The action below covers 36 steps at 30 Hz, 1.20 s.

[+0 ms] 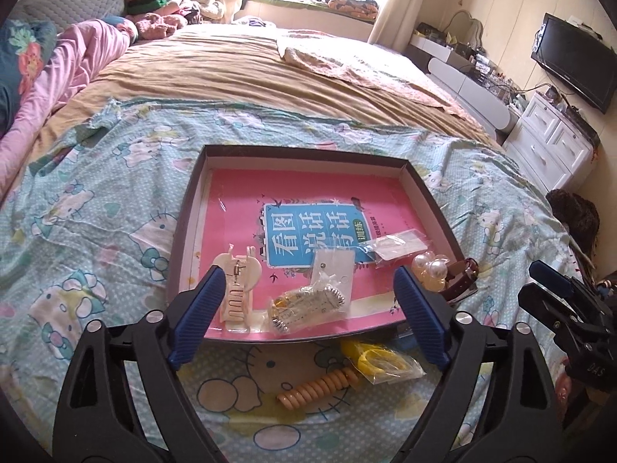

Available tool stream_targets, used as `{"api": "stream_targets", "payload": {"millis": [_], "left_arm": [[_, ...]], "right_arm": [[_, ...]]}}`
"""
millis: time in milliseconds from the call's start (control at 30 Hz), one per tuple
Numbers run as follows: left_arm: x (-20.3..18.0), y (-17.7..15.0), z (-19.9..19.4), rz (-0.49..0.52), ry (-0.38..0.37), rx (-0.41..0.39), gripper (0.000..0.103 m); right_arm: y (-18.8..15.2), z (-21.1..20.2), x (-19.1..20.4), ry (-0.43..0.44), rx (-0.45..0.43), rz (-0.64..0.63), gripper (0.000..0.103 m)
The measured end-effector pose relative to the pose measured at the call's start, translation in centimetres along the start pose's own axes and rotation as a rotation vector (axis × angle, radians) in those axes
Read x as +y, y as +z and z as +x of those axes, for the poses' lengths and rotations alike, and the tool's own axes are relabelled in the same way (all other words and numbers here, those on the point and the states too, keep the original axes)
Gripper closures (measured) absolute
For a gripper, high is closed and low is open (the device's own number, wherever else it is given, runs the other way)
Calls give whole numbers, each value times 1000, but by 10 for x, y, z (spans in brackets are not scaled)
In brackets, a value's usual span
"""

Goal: Organize jewelry
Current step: 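Withdraw both open tools from the box toward the remaining items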

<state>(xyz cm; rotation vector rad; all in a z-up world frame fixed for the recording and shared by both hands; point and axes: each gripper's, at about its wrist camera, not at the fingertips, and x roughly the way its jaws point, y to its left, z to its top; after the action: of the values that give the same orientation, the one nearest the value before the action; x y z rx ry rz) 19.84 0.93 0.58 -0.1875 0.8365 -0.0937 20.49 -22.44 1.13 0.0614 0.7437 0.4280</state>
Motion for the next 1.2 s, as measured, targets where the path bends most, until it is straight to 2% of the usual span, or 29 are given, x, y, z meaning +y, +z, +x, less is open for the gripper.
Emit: {"api": "stream_targets", "payload": {"millis": [200, 633, 1200], "left_arm": [[4, 1, -21, -14, 0, -37, 11], [14, -10, -53, -31, 13, -81, 11], [6, -39, -60, 3, 22, -63, 11]], "right_arm": [[2, -14, 7, -1, -30, -16, 24], [-4, -32, 19, 1, -48, -39, 24], [-31, -34, 27, 17, -4, -68, 24]]}}
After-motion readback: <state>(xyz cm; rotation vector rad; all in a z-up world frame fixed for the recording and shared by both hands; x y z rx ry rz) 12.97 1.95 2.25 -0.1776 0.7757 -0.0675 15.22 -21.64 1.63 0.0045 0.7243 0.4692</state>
